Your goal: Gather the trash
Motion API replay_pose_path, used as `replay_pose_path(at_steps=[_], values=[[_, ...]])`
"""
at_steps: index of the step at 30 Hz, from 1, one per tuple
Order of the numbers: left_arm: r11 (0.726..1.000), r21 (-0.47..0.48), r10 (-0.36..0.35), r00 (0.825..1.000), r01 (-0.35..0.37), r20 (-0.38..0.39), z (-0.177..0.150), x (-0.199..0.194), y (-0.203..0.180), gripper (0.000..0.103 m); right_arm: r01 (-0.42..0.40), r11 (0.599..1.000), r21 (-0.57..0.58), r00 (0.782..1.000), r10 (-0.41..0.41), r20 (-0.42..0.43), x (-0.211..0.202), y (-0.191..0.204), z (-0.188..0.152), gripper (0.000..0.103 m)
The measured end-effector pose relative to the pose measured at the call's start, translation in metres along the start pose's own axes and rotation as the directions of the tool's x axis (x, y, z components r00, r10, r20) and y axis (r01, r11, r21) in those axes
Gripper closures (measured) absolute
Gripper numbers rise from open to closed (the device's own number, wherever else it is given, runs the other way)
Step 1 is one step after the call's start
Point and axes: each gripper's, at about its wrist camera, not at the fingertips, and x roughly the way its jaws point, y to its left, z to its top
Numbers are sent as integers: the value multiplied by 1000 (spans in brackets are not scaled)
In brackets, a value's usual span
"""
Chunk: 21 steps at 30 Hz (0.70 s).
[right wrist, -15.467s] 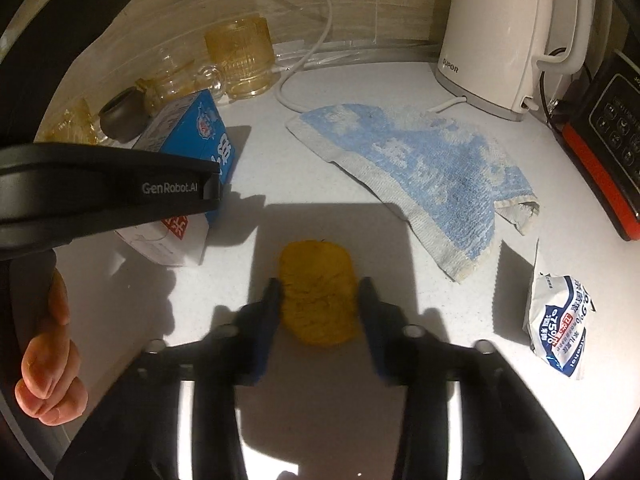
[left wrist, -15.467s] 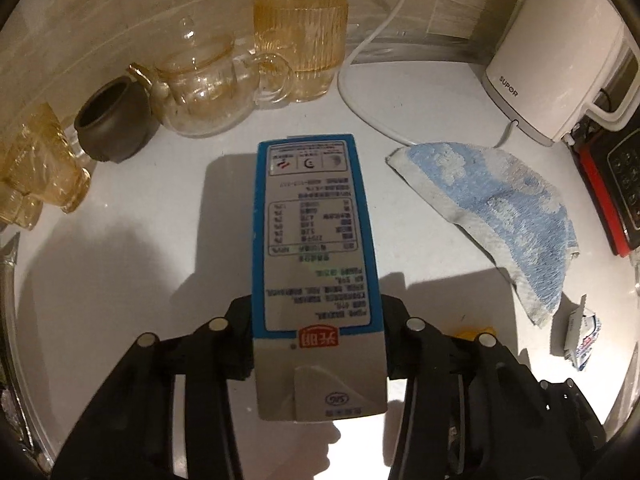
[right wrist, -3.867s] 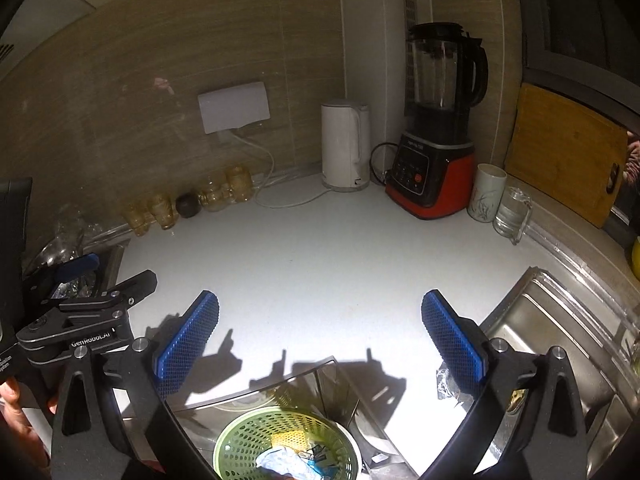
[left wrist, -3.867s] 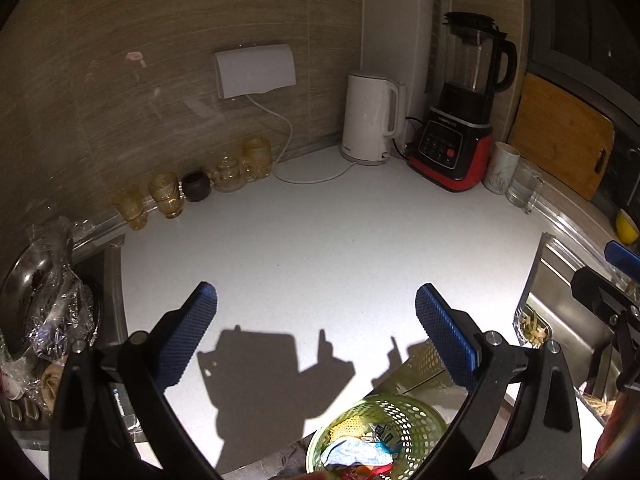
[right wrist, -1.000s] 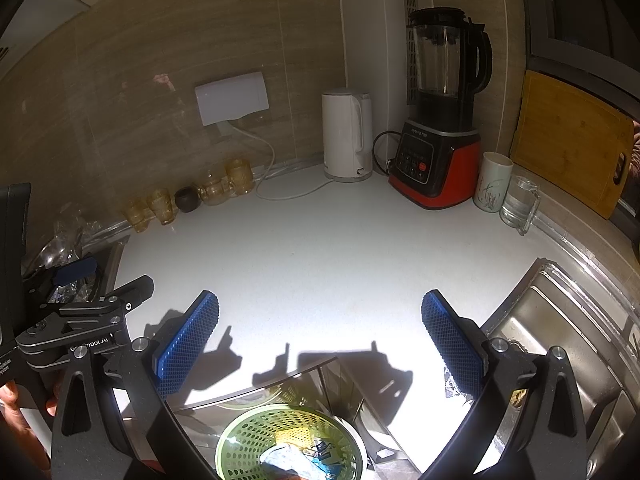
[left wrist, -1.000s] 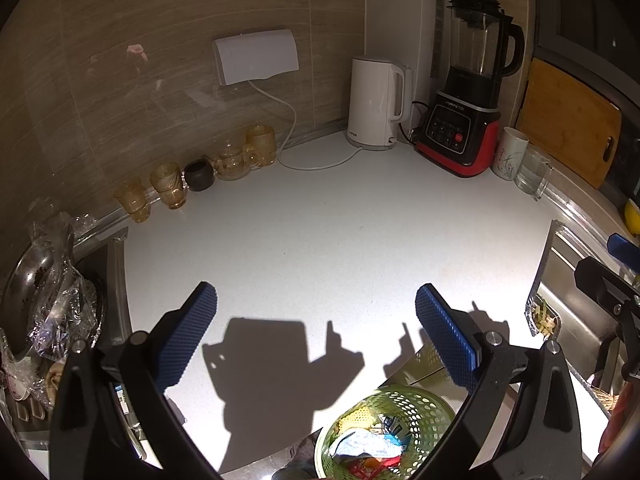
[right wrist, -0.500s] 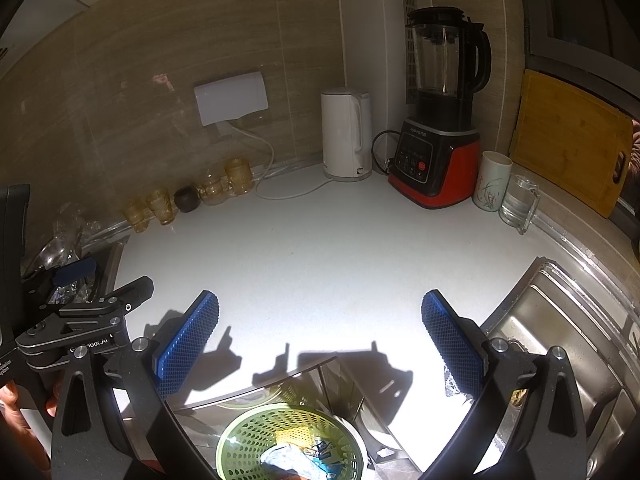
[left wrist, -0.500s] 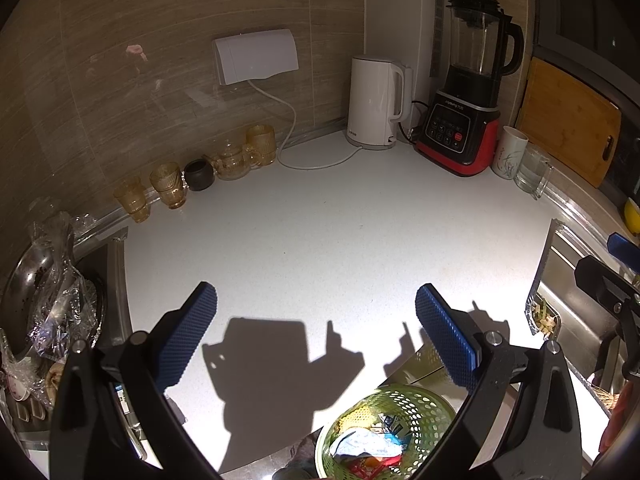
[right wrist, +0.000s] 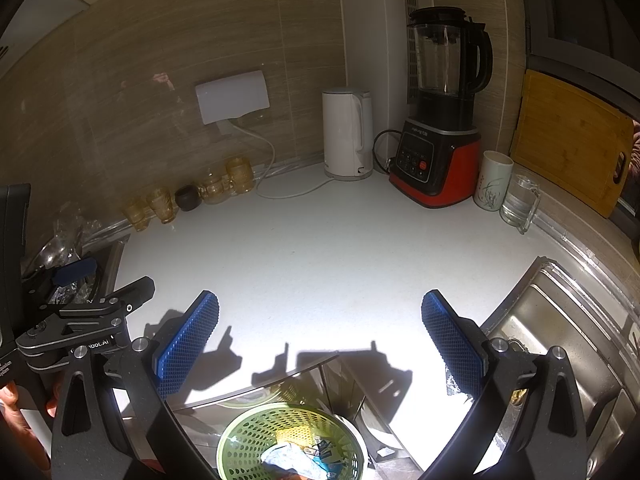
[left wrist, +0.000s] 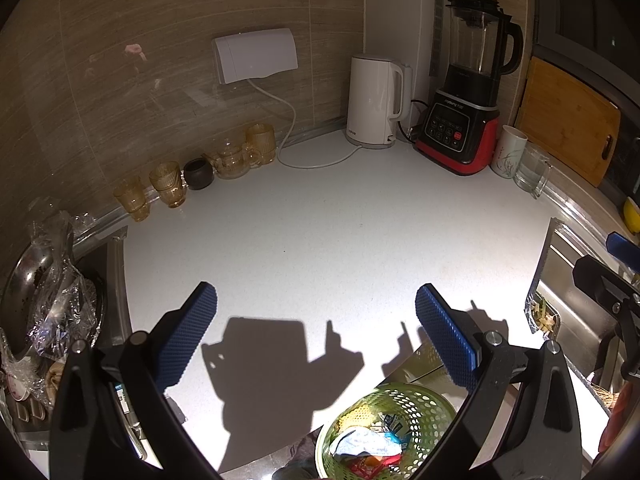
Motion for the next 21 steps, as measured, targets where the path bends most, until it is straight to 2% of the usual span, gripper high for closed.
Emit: replay_pose_path(at_steps=[21], values=[[1000,-2,1,1000,-1,-1,0,0,-2,8,-1,1000,-1,1000,1,-3,2,1,-1,2]])
